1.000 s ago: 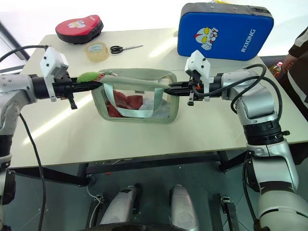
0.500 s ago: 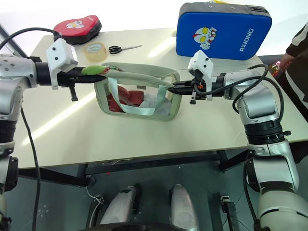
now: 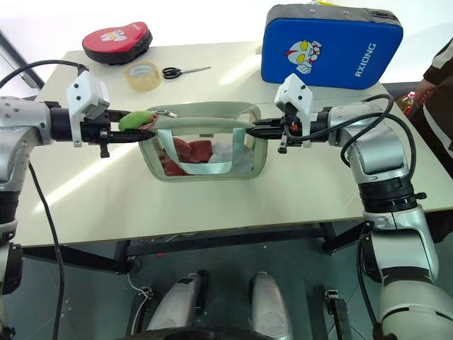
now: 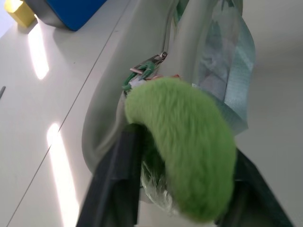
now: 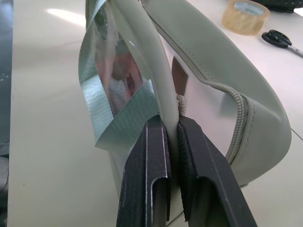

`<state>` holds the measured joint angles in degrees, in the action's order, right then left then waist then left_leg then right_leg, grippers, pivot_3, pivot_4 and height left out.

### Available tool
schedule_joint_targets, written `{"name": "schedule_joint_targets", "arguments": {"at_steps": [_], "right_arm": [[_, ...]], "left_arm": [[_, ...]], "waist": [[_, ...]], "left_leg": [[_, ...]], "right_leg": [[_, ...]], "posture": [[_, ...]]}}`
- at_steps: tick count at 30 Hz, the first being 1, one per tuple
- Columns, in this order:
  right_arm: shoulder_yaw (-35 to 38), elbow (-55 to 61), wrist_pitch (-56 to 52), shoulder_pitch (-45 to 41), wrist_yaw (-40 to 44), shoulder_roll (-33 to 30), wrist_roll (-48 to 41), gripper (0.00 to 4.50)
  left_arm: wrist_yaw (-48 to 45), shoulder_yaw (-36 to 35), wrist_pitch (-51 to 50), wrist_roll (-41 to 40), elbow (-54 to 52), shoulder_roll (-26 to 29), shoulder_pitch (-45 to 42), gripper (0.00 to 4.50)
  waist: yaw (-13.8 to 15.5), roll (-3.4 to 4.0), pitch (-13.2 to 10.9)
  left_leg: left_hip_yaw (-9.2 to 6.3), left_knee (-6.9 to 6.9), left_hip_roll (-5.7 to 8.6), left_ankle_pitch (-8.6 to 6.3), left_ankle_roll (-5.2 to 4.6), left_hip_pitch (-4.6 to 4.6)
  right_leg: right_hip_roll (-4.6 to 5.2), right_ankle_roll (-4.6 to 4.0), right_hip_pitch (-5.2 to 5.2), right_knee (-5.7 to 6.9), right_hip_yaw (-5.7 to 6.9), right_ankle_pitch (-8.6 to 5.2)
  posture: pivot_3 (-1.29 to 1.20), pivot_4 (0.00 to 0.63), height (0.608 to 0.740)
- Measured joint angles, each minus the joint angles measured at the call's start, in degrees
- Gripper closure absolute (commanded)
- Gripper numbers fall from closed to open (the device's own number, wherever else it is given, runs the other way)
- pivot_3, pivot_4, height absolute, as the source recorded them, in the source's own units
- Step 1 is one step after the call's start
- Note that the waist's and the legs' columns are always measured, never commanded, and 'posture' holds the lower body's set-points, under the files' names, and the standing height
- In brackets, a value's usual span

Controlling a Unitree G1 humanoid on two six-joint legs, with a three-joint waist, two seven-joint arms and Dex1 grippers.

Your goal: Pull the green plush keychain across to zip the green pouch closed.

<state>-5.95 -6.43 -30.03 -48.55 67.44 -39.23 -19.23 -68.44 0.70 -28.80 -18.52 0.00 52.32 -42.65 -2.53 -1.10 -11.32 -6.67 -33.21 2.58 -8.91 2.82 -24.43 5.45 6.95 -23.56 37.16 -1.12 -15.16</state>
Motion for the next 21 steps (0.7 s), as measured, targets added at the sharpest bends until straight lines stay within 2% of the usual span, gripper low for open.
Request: {"name": "schedule_joint_targets", "arguments": {"at_steps": [10, 13, 17, 21], "right_arm": [[-0.3, -0.8, 0.4, -1.1, 0.7, 0.1, 0.7, 4.5], [-0.3, -1.1, 0.5, -1.3, 0.7, 0.2, 0.8, 4.5], [-0.3, -1.1, 0.5, -1.3, 0.8, 0.2, 0.9, 4.5], [-0.3, -1.1, 0.5, -1.3, 0.8, 0.1, 0.9, 4.5]], "left_arm": [[0.2, 0.0, 0.6, 0.1, 0.4, 1.6, 0.3, 1.35], [0.2, 0.0, 1.2, 0.5, 1.9, 2.1, -0.2, 2.18], [-0.1, 0.0, 1.5, 0.4, 2.8, 2.6, -0.9, 4.31], [-0.1, -0.7, 0.6, -0.3, 2.9, 2.7, -2.8, 4.41]], "waist": [[0.0, 0.0, 0.0], [0.0, 0.0, 0.0], [0.0, 0.0, 0.0], [0.0, 0.0, 0.0]], "left_leg": [[0.0, 0.0, 0.0, 0.0, 0.0, 0.0], [0.0, 0.0, 0.0, 0.0, 0.0, 0.0], [0.0, 0.0, 0.0, 0.0, 0.0, 0.0], [0.0, -0.01, 0.01, 0.0, 0.0, -0.01]], "right_leg": [[0.0, 0.0, 0.0, 0.0, 0.0, 0.0], [0.0, 0.0, 0.0, 0.0, 0.0, 0.0], [0.0, 0.0, 0.0, 0.0, 0.01, 0.0], [0.0, 0.0, 0.0, 0.0, 0.0, 0.0]], "posture": [[0.0, 0.15, 0.74], [0.0, 0.15, 0.74], [0.0, 0.15, 0.74], [0.0, 0.15, 0.74]]}}
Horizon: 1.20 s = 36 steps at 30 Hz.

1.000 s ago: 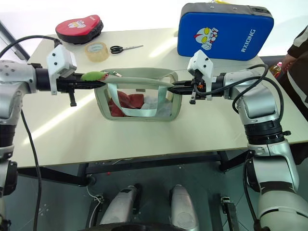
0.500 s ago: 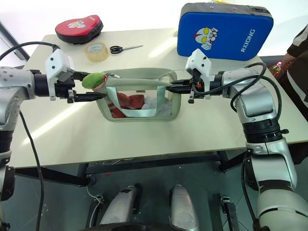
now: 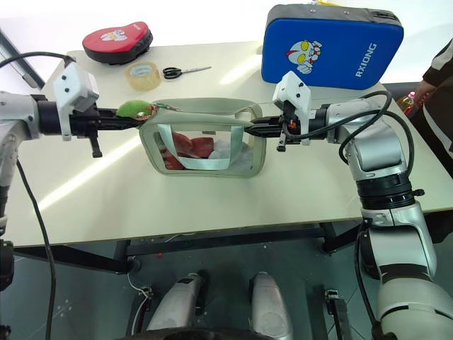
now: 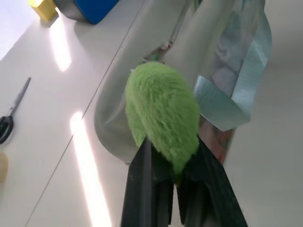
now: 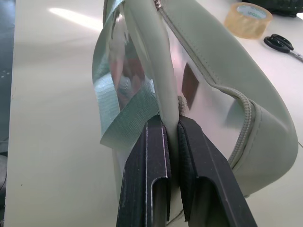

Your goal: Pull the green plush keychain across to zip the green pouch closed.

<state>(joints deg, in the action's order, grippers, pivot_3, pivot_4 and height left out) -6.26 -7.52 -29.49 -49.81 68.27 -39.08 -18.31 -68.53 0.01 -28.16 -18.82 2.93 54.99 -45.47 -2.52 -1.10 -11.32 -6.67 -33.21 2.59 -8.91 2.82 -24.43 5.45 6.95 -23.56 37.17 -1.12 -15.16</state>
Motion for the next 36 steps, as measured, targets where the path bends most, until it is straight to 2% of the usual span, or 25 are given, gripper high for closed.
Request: {"name": "schedule_joint_targets", "arguments": {"at_steps": [6, 9, 19, 23, 26, 32, 33, 36], "right_arm": [[0.0, 0.0, 0.0, 0.0, 0.0, 0.0, 0.1, 4.5], [0.0, -0.1, 0.0, 0.0, 0.0, 0.0, 0.1, 4.5], [0.0, -0.9, 0.6, -0.2, 0.0, 0.7, 0.1, 4.5], [0.0, -1.2, 0.7, -0.2, 0.0, 0.8, 0.1, 4.5], [0.0, -1.2, 0.7, -0.2, 0.0, 0.8, 0.2, 4.5], [-0.1, -1.2, 0.7, -0.2, 0.0, 0.8, 0.1, 4.5], [-0.1, -1.2, 0.7, -0.1, 0.0, 0.8, 0.1, 4.5], [-0.1, -1.2, 0.7, -0.1, -0.1, 0.8, 0.1, 4.5]], "left_arm": [[0.3, -0.4, -0.3, -0.5, 0.8, -0.3, -2.8, 4.41], [0.5, 0.0, 3.0, 1.1, 1.8, -1.1, -3.2, 4.41], [2.2, 8.5, 25.4, 12.4, 6.1, -10.2, -8.2, 4.41], [1.4, 10.5, 32.9, 15.6, 9.3, -10.9, -9.6, 4.41], [-0.6, 10.6, 34.7, 15.7, 11.0, -11.8, -9.7, 3.37], [-2.5, 9.4, 31.9, 14.5, 11.7, -10.8, -11.8, 0.35], [-2.5, 9.1, 31.3, 14.4, 11.7, -10.4, -12.0, 0.06], [-3.5, 7.9, 28.2, 13.5, 11.8, -8.2, -12.7, 0.06]], "waist": [[0.0, 0.0, 0.0], [0.0, 0.0, 0.0], [-0.1, 0.0, 0.0], [-0.1, 0.0, 0.0], [0.0, 0.0, 0.0], [-0.1, 0.0, 0.0], [-0.1, 0.0, 0.0], [-0.2, 0.0, 0.0]], "left_leg": [[0.01, 0.0, 0.0, 0.0, 0.0, 0.0], [0.0, 0.0, 0.0, 0.0, 0.0, 0.01], [0.01, -0.02, 0.02, 0.0, 0.0, 0.01], [0.01, -0.02, 0.01, 0.0, 0.0, 0.01], [0.01, -0.03, 0.01, 0.0, 0.0, 0.0], [0.0, -0.03, 0.01, 0.0, -0.01, 0.01], [0.0, -0.03, 0.01, 0.01, -0.01, 0.01], [0.0, -0.03, 0.01, 0.01, -0.01, 0.01]], "right_leg": [[0.0, 0.0, 0.0, 0.01, 0.0, 0.0], [-0.01, 0.0, 0.0, 0.02, 0.01, 0.0], [-0.01, 0.0, 0.01, 0.03, 0.0, 0.01], [-0.02, 0.0, -0.01, 0.05, 0.0, 0.01], [-0.02, 0.0, 0.0, 0.04, 0.0, 0.01], [-0.02, 0.01, 0.0, 0.05, 0.0, 0.0], [-0.02, 0.01, -0.01, 0.06, 0.0, 0.0], [-0.03, 0.01, -0.01, 0.07, 0.0, 0.0]], "posture": [[0.0, 0.15, 0.74], [0.0, 0.15, 0.74], [0.0, 0.15, 0.74], [0.0, 0.15, 0.74], [0.0, 0.15, 0.74], [0.0, 0.15, 0.74], [0.0, 0.15, 0.74], [0.0, 0.15, 0.74]]}}
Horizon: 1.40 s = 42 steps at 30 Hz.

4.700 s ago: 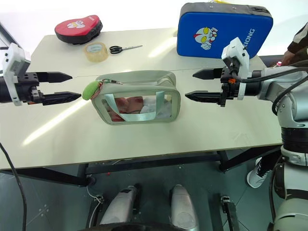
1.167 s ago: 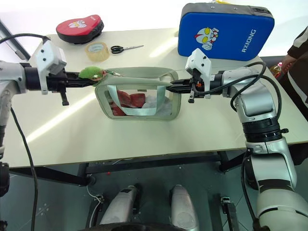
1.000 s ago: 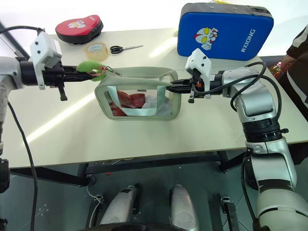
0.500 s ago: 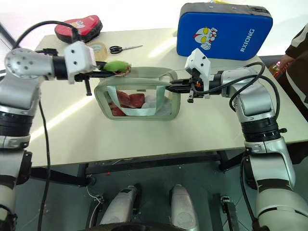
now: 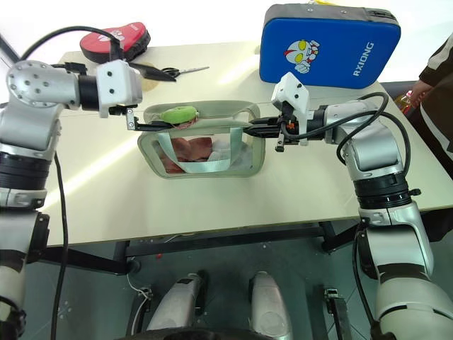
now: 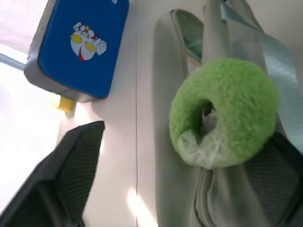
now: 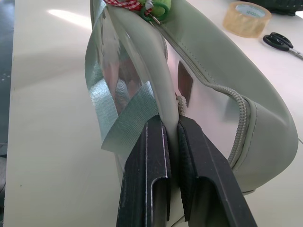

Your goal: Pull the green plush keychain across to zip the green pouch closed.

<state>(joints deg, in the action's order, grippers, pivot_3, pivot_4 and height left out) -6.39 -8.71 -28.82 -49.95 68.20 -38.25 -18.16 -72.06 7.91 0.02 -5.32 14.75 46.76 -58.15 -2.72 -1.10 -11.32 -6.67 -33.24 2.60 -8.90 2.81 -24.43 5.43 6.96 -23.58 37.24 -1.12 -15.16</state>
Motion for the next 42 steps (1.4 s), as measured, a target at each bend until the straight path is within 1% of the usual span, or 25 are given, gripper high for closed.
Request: {"name": "schedule_joint_targets", "arguments": {"at_steps": [4, 7, 11, 14, 16, 19, 23, 24, 26, 28, 31, 32, 33, 34, 40, 41, 42], "right_arm": [[0.0, 0.0, 0.0, 0.0, 0.1, 0.0, 0.0, 4.5], [0.0, -0.2, 0.2, -0.1, 0.2, 0.0, 0.1, 4.5], [-0.1, -0.5, 0.5, -0.2, 0.5, 0.0, 0.1, 4.5], [-0.1, -0.7, 0.6, -0.3, 0.7, 0.0, 0.2, 4.5], [-0.1, -0.7, 0.6, -0.3, 0.8, 0.1, 0.4, 4.5], [-0.1, -1.1, 0.6, -0.5, 0.9, 0.2, 0.5, 4.5], [-0.1, -1.7, 0.6, -0.9, 1.1, 0.8, 0.7, 4.5], [-0.1, -1.7, 0.7, -0.9, 1.2, 0.9, 0.7, 4.5], [-0.1, -1.7, 0.7, -1.0, 1.4, 1.1, 1.0, 4.5], [-0.1, -1.8, 0.7, -1.1, 1.4, 1.2, 1.0, 4.5], [-0.1, -1.8, 0.7, -1.1, 1.4, 1.2, 1.1, 4.5], [-0.1, -1.8, 0.7, -1.1, 1.4, 1.2, 1.1, 4.5], [-0.1, -1.8, 0.6, -1.1, 1.4, 1.2, 1.1, 4.5], [-0.1, -1.7, 0.6, -1.1, 1.4, 1.2, 1.1, 4.5], [-0.1, -1.0, -0.9, -1.1, 1.0, 1.2, 1.0, 4.5], [-0.1, -0.6, -1.3, -1.1, 0.9, 1.2, 0.9, 3.66], [0.0, -0.3, -1.8, -1.1, 0.9, 1.1, 0.6, 3.36]], "left_arm": [[-2.3, -2.5, -5.6, -2.0, -0.7, 4.7, -0.7, 0.06], [-3.5, -5.1, -11.2, -4.7, -3.7, 8.3, 0.3, 0.06], [-2.6, -10.2, -22.0, -10.2, -11.2, 10.8, 6.1, 0.06], [0.8, -13.7, -31.4, -14.8, -19.0, 10.7, 14.4, 0.06], [2.9, -14.0, -33.6, -15.6, -21.7, 10.2, 18.4, 0.06], [6.4, -13.9, -34.3, -15.6, -24.0, 8.5, 23.3, 0.06], [10.4, -11.7, -29.3, -11.9, -23.0, 6.1, 25.8, 0.06], [11.1, -11.1, -28.3, -11.2, -22.3, 5.2, 25.8, 0.28], [12.6, -10.7, -27.1, -10.8, -20.6, 2.8, 25.5, 0.9], [12.4, -10.7, -27.3, -11.3, -20.5, 2.7, 24.6, 1.74], [12.0, -10.7, -27.2, -11.4, -20.9, 4.0, 24.1, 3.35], [11.9, -10.7, -27.0, -11.3, -20.8, 4.4, 24.2, 3.7], [11.8, -10.7, -26.8, -11.3, -20.5, 4.4, 24.2, 4.2], [11.6, -10.6, -26.6, -11.3, -20.5, 4.4, 24.3, 4.45], [11.4, -10.1, -26.6, -10.9, -19.8, 4.4, 23.5, 4.45], [11.5, -10.0, -26.9, -11.0, -19.7, 4.4, 23.4, 4.5], [11.5, -9.9, -27.3, -11.0, -19.5, 4.3, 23.0, 4.5]], "waist": [[0.0, 0.0, 0.0], [0.0, 0.0, 0.0], [0.0, 0.0, 0.0], [0.0, 0.0, 0.0], [0.1, 0.0, 0.0], [0.1, 0.0, 0.0], [0.2, 0.0, 0.0], [0.2, 0.0, 0.0], [0.2, 0.0, 0.0], [0.1, 0.0, 0.0], [0.1, 0.0, 0.0], [0.1, 0.0, 0.0], [0.2, 0.0, 0.0], [0.2, 0.0, 0.0], [0.2, 0.0, 0.0], [0.2, 0.0, 0.0], [0.2, 0.0, 0.0]], "left_leg": [[0.0, 0.0, -0.01, 0.0, 0.0, 0.0], [0.0, 0.01, -0.01, 0.0, 0.0, 0.0], [-0.01, 0.01, -0.04, 0.0, 0.0, 0.01], [-0.01, 0.01, -0.07, 0.0, 0.0, 0.02], [-0.02, 0.01, -0.08, 0.0, 0.0, 0.03], [-0.02, 0.0, -0.08, 0.0, 0.0, 0.03], [-0.01, 0.01, -0.07, 0.0, 0.0, 0.03], [-0.01, 0.01, -0.06, 0.0, 0.0, 0.03], [-0.01, 0.01, -0.06, 0.0, 0.0, 0.02], [-0.01, 0.01, -0.06, 0.0, 0.0, 0.02], [-0.01, 0.02, -0.06, -0.01, 0.0, 0.03], [-0.01, 0.02, -0.06, -0.01, 0.0, 0.03], [-0.01, 0.02, -0.06, -0.01, 0.0, 0.03], [-0.01, 0.02, -0.06, 0.0, 0.0, 0.03], [-0.01, 0.02, -0.06, 0.0, 0.0, 0.03], [-0.01, 0.02, -0.06, -0.01, 0.0, 0.03], [-0.01, 0.02, -0.06, 0.0, 0.0, 0.03]], "right_leg": [[0.0, 0.0, 0.0, 0.0, 0.0, 0.0], [0.0, 0.01, 0.0, 0.0, 0.0, 0.0], [0.0, 0.01, 0.01, 0.0, 0.0, -0.01], [-0.01, 0.0, 0.02, 0.01, 0.0, -0.01], [-0.02, 0.0, 0.02, 0.02, 0.0, 0.0], [-0.02, -0.01, 0.03, 0.01, 0.0, 0.0], [-0.02, -0.01, 0.03, 0.0, -0.01, 0.0], [-0.02, -0.02, 0.03, 0.0, -0.01, 0.0], [-0.02, -0.02, 0.02, -0.01, -0.01, 0.0], [-0.02, -0.02, 0.0, -0.01, -0.01, 0.0], [-0.02, -0.02, 0.01, -0.01, -0.01, 0.0], [-0.02, -0.02, 0.01, -0.01, -0.01, 0.0], [-0.02, -0.02, 0.01, -0.01, -0.01, 0.0], [-0.02, -0.02, 0.02, -0.01, -0.01, 0.0], [-0.02, -0.02, 0.02, -0.01, -0.01, 0.0], [-0.02, -0.02, 0.01, -0.01, -0.01, 0.0], [-0.02, -0.02, 0.02, -0.01, -0.01, 0.0]], "posture": [[0.0, 0.15, 0.74], [0.0, 0.15, 0.74], [0.0, 0.15, 0.74], [0.0, 0.15, 0.74], [0.0, 0.15, 0.74], [0.0, 0.15, 0.74], [0.0, 0.15, 0.74], [0.0, 0.15, 0.74], [0.0, 0.15, 0.74], [0.0, 0.15, 0.74], [0.0, 0.15, 0.74], [0.0, 0.15, 0.74], [0.0, 0.15, 0.74], [0.0, 0.15, 0.74], [0.0, 0.15, 0.74], [0.0, 0.15, 0.74], [0.0, 0.15, 0.74]]}}
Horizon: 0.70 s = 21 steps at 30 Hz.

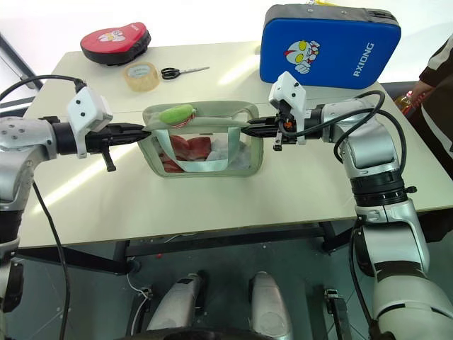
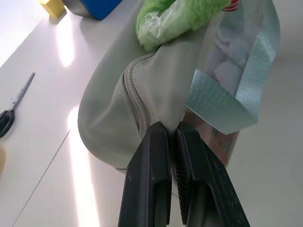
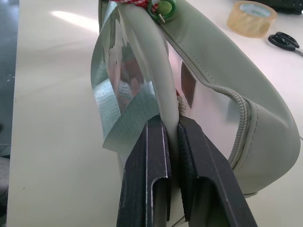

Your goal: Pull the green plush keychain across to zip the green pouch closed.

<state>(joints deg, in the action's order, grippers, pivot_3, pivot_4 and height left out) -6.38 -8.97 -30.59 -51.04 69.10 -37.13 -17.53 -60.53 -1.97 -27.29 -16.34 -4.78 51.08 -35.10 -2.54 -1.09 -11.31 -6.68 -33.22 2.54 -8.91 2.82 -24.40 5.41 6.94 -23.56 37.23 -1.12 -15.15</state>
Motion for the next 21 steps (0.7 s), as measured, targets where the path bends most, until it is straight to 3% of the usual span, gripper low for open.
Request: {"name": "schedule_joint_targets", "arguments": {"at_steps": [6, 7, 12, 16, 21], "right_arm": [[0.1, 1.9, -1.5, -0.1, 1.3, -1.8, -1.3, 0.31], [0.1, 1.9, -1.7, -0.3, 1.8, -2.7, -1.4, 0.03], [2.1, 2.2, -3.3, -6.9, -0.1, -0.6, -3.2, 0.03], [-0.6, 6.1, -1.6, -8.6, -4.1, 7.5, -3.1, 0.03], [-5.7, 1.8, 4.2, -9.4, -8.4, 16.0, 1.0, 0.03]], "left_arm": [[0.3, 0.6, -1.4, -0.2, 0.1, -0.2, -0.9, 4.5], [0.3, 0.6, -1.4, -0.3, 0.2, -0.3, -0.9, 4.5], [1.1, 0.6, -1.4, -0.3, 0.1, -0.7, -0.9, 4.5], [1.3, 0.6, -1.9, -0.4, 0.1, -1.2, -0.9, 4.5], [1.4, 0.6, -1.9, -0.4, 0.0, -1.2, -0.9, 4.5]], "waist": [[0.1, 0.0, 0.0], [0.1, 0.0, 0.0], [-0.3, 0.01, 0.0], [-0.1, 0.0, 0.0], [0.1, -0.01, 0.0]], "left_leg": [[0.0, 0.0, 0.01, 0.0, 0.0, -0.01], [0.0, -0.01, 0.01, 0.0, 0.0, -0.01], [0.0, 0.05, -0.04, 0.0, 0.0, 0.02], [-0.01, 0.03, -0.08, 0.0, 0.0, 0.02], [-0.02, 0.01, -0.06, 0.0, 0.01, 0.01]], "right_leg": [[0.01, 0.0, 0.01, -0.01, 0.0, 0.0], [0.01, 0.0, 0.01, -0.01, 0.0, 0.0], [-0.02, 0.0, -0.03, 0.0, 0.0, 0.0], [-0.07, -0.01, -0.02, 0.02, 0.0, 0.01], [-0.07, -0.02, -0.02, 0.02, 0.01, 0.01]], "posture": [[0.0, 0.15, 0.74], [0.0, 0.15, 0.74], [0.0, 0.15, 0.74], [0.0, 0.15, 0.74], [0.0, 0.15, 0.74]]}}
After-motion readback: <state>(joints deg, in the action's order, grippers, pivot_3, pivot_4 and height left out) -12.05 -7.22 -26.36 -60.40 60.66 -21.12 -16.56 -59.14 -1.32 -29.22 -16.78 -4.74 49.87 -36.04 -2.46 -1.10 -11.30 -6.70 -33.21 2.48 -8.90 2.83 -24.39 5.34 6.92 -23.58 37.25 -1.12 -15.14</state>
